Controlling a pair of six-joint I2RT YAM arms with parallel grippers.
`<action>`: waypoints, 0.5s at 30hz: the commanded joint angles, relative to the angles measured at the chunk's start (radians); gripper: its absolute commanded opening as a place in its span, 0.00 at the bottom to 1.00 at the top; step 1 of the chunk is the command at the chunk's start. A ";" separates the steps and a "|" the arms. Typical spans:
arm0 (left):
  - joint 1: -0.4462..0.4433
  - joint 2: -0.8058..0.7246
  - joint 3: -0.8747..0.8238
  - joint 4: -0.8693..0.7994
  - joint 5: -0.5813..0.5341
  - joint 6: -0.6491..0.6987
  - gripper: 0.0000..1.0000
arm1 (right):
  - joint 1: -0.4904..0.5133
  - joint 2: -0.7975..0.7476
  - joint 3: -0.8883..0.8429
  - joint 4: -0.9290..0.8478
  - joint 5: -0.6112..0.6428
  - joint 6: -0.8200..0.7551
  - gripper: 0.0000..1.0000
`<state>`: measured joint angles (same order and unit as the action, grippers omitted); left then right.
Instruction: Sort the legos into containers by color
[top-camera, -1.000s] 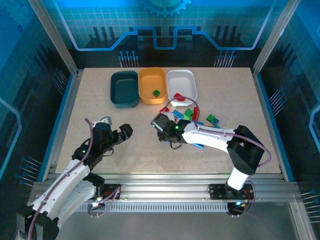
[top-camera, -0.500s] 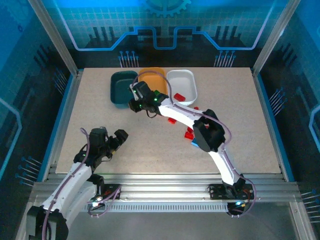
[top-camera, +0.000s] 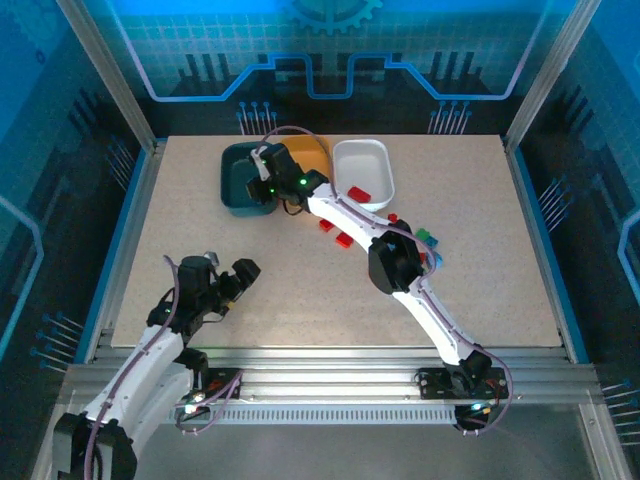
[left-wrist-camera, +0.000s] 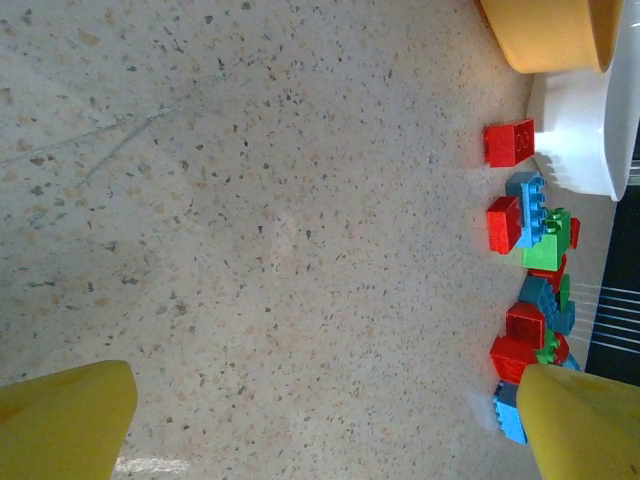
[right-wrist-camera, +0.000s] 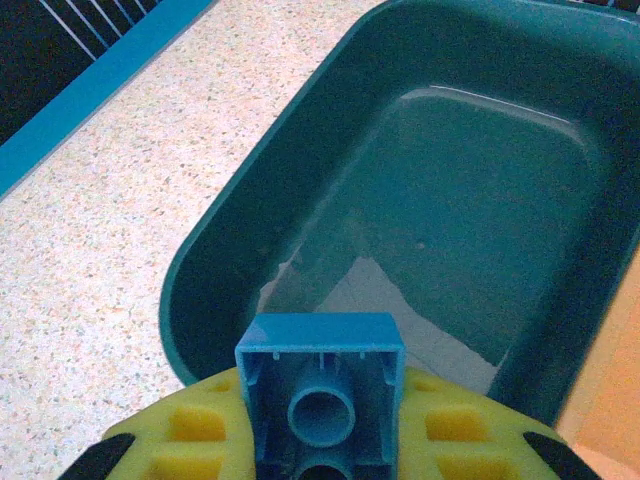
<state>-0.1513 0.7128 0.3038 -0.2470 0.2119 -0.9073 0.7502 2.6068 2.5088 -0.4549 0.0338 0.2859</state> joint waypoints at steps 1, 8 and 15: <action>0.010 0.010 0.017 0.015 0.047 0.027 0.99 | -0.032 0.043 0.044 -0.010 -0.020 -0.011 0.13; 0.010 0.007 0.029 0.004 0.063 0.039 0.99 | -0.050 0.124 0.178 -0.022 -0.021 -0.011 0.22; 0.010 0.007 0.027 0.042 0.087 0.022 0.99 | -0.057 0.137 0.249 -0.041 -0.025 -0.033 0.70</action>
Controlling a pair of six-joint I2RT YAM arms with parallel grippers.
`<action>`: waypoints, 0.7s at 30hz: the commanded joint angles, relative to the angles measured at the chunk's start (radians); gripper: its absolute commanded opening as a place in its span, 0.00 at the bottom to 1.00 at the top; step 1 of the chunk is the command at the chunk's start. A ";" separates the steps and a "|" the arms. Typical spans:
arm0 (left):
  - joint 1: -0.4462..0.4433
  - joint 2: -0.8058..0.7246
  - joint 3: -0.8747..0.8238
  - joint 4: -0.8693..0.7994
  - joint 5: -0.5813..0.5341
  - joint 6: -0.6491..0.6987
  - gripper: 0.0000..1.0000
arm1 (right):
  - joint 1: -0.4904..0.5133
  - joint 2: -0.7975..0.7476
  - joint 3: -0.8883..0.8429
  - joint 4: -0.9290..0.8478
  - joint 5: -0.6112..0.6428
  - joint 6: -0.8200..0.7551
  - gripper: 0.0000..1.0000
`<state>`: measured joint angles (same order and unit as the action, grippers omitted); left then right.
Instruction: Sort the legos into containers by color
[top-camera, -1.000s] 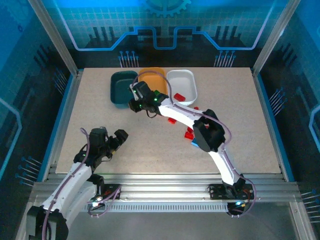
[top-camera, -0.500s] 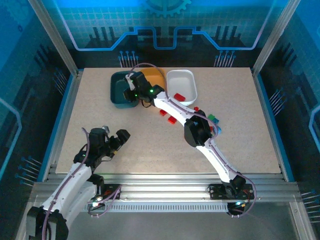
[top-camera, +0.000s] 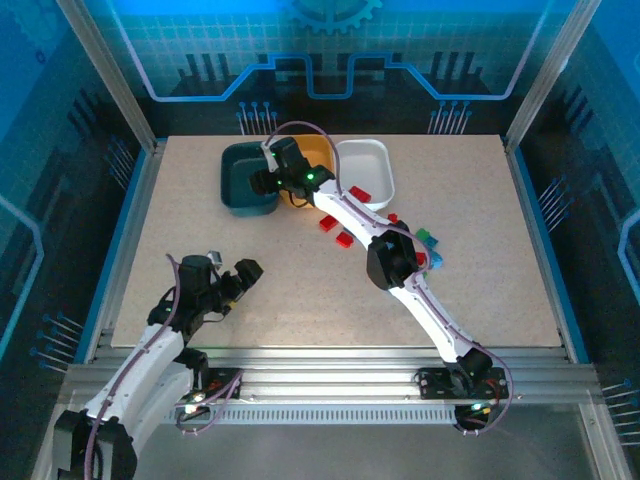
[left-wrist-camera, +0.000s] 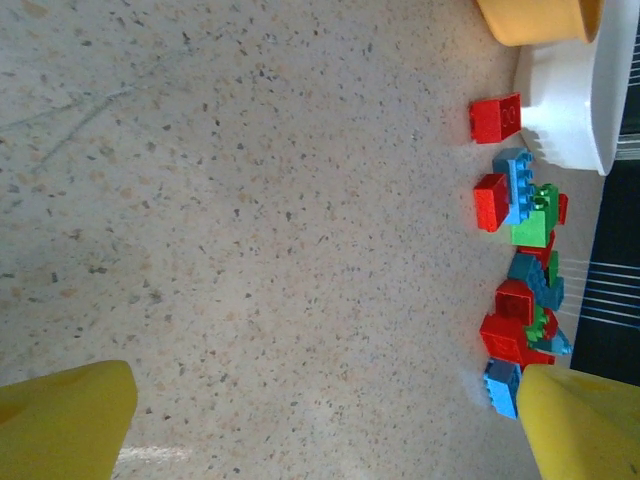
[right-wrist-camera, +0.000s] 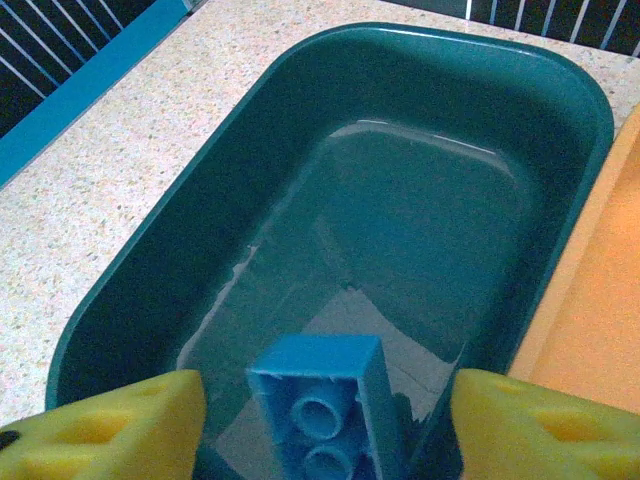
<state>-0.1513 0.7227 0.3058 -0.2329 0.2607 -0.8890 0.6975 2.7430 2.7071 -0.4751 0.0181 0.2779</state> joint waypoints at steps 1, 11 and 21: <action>0.010 -0.002 0.027 0.029 0.040 0.004 0.99 | -0.004 -0.013 0.049 -0.029 -0.009 -0.023 0.71; -0.003 0.000 0.038 0.048 0.063 0.006 0.99 | 0.001 -0.395 -0.363 0.008 0.046 -0.006 0.65; -0.238 0.162 0.064 0.211 -0.018 0.019 0.99 | -0.142 -1.043 -1.304 0.122 0.143 0.133 0.65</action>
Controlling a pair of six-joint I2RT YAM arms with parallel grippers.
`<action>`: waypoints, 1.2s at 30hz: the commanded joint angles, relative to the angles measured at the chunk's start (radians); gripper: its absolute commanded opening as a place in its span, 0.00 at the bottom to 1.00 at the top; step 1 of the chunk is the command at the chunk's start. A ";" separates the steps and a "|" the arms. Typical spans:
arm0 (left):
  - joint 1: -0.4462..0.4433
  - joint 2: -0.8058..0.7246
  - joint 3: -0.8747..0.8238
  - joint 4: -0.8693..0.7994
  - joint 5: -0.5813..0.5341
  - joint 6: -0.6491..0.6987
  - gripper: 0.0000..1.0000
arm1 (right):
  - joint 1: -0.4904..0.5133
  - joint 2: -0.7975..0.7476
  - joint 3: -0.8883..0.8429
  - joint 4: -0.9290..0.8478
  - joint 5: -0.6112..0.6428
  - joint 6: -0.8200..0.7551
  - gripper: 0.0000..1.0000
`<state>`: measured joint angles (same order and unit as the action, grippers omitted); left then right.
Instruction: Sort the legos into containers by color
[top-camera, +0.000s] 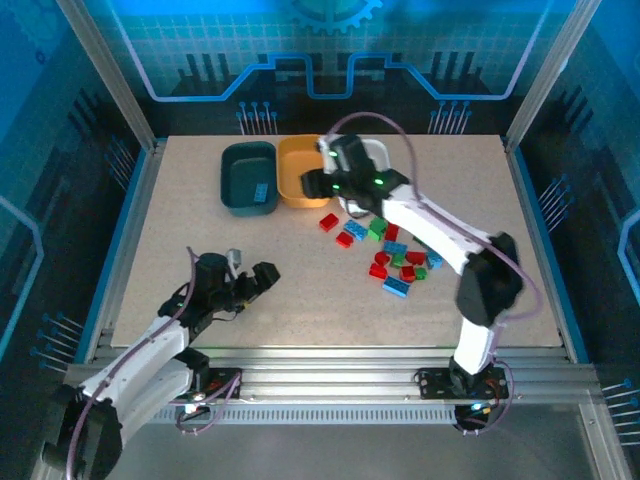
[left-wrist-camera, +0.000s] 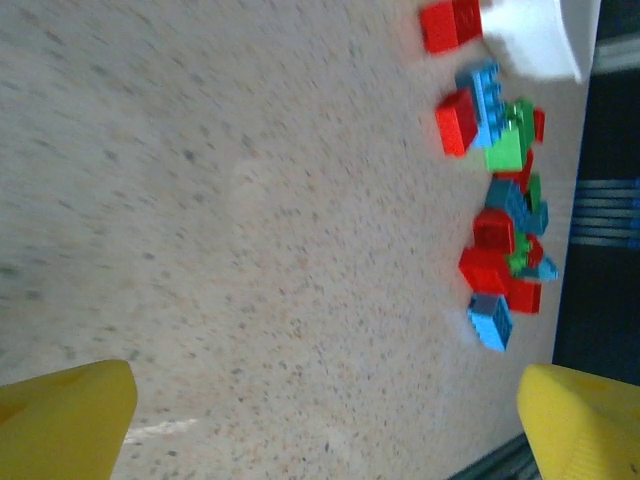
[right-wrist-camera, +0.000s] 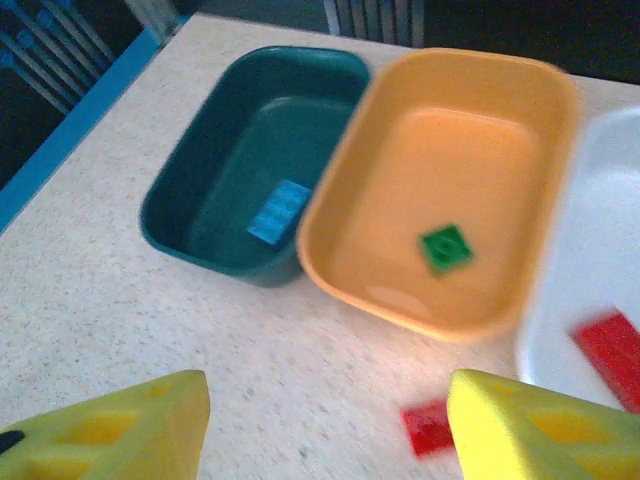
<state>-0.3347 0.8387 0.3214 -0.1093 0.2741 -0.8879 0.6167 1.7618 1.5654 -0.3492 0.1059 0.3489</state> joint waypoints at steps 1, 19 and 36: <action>-0.077 0.078 0.066 0.101 -0.035 0.026 0.99 | -0.089 -0.106 -0.241 -0.004 0.048 0.078 0.65; 0.154 0.444 0.691 -0.319 -0.050 0.170 0.99 | -0.339 -0.163 -0.338 -0.211 0.005 0.069 0.62; 0.262 0.566 0.714 -0.343 0.241 0.051 0.97 | -0.350 0.018 -0.029 -0.582 0.021 0.076 0.57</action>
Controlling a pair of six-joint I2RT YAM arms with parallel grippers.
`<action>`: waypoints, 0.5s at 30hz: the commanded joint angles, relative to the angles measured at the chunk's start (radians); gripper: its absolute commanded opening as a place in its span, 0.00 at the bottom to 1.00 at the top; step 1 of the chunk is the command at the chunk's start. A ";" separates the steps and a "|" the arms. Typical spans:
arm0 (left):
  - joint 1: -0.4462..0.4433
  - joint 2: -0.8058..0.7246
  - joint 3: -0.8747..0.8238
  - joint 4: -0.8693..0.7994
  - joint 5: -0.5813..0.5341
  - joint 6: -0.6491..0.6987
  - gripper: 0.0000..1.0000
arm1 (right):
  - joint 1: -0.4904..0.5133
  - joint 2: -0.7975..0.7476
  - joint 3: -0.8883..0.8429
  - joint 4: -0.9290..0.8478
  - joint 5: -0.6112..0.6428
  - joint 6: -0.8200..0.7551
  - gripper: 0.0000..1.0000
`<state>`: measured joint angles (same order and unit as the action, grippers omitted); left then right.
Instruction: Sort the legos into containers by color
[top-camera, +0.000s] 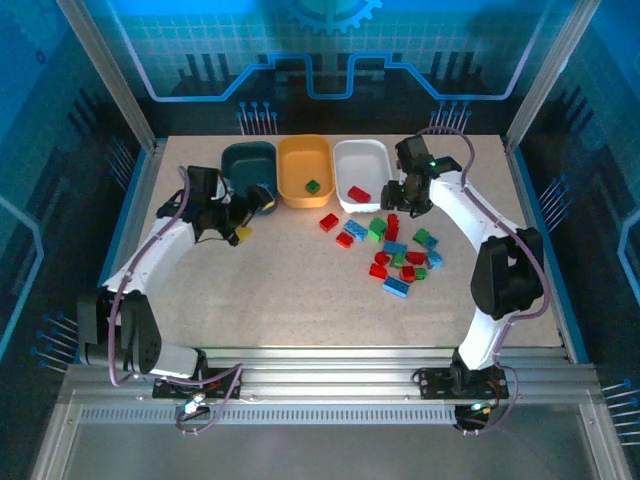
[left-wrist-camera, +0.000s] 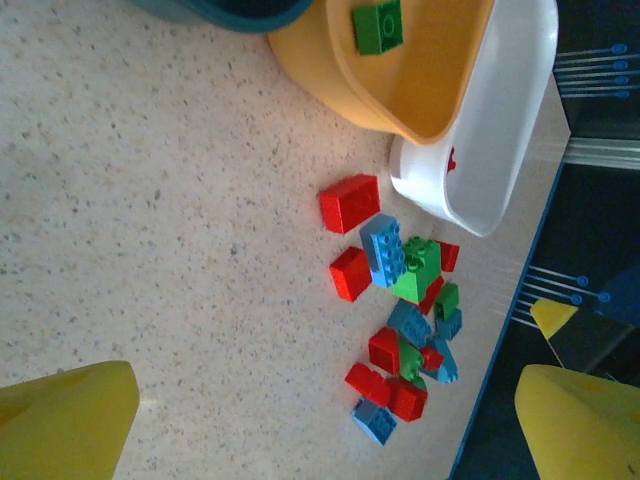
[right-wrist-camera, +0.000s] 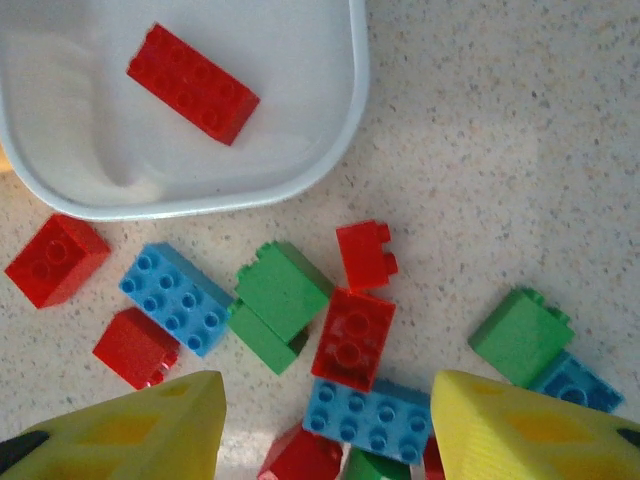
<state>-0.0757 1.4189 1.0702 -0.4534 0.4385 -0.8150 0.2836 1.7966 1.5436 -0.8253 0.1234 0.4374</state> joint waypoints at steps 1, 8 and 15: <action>0.002 -0.020 -0.054 0.012 0.080 -0.021 0.97 | -0.017 -0.013 -0.018 -0.106 0.017 -0.019 0.57; -0.017 -0.064 -0.061 0.023 0.081 0.142 0.97 | -0.021 0.001 -0.099 0.000 -0.009 -0.073 0.59; -0.081 -0.015 -0.059 0.155 0.089 0.045 0.94 | -0.030 0.156 -0.027 0.027 -0.045 -0.084 0.52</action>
<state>-0.1177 1.3842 0.9958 -0.3603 0.5064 -0.7574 0.2745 1.8759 1.4734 -0.8165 0.1028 0.3695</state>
